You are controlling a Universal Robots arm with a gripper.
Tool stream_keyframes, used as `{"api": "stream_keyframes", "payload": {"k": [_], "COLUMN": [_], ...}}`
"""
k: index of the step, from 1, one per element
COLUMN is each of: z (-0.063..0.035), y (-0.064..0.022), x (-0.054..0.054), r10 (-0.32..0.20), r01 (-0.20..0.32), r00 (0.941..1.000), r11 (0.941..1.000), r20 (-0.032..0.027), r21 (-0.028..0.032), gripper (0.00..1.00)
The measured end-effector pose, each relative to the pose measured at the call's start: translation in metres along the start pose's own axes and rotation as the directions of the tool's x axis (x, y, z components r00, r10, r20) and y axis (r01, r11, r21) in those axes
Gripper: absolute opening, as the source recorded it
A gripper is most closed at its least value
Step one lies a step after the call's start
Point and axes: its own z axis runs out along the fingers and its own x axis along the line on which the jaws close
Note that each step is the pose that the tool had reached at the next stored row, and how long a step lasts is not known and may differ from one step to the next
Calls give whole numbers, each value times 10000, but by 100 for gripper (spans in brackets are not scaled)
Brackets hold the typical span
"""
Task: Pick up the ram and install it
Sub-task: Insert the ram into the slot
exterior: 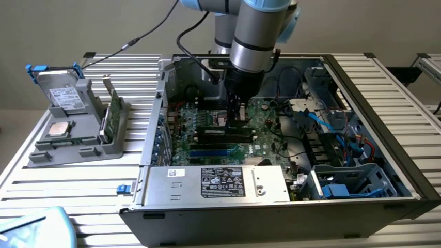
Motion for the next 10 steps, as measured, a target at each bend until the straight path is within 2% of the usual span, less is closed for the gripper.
{"api": "stream_keyframes", "payload": {"k": [3,5,10], "z": [-2,-3,-19], "y": [-10,-12,-11], "x": [0,-3,-38], "r10": [5,14,56], "r01": [-5,-13,-51], "r00": [10000,10000,9996], "r11": [10000,10000,9999], "r20": [-27,-70,-279], "r21": [12,53,164], "gripper": [14,14,14]}}
